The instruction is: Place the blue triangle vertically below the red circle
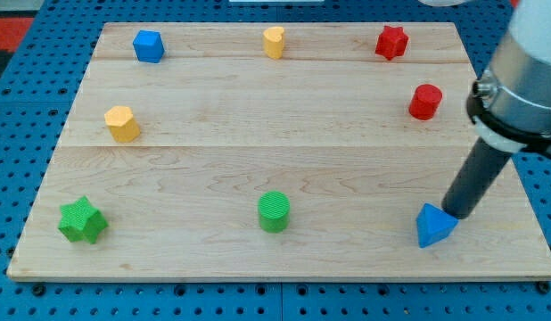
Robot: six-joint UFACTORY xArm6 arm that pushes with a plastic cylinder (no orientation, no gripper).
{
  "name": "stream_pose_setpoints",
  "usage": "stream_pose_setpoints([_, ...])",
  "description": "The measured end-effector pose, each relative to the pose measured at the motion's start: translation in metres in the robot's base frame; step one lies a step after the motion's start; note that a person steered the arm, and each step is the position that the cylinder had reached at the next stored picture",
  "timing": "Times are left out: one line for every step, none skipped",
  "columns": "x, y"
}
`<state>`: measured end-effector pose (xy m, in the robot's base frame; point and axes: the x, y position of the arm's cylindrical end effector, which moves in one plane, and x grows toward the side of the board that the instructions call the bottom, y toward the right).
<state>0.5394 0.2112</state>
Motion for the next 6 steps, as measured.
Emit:
stream_pose_setpoints([-0.015,0.013])
stream_pose_setpoints([-0.017,0.021])
stream_pose_setpoints([-0.018,0.028])
stream_pose_setpoints([-0.018,0.038])
stream_pose_setpoints([-0.018,0.047])
stream_pose_setpoints([-0.018,0.056])
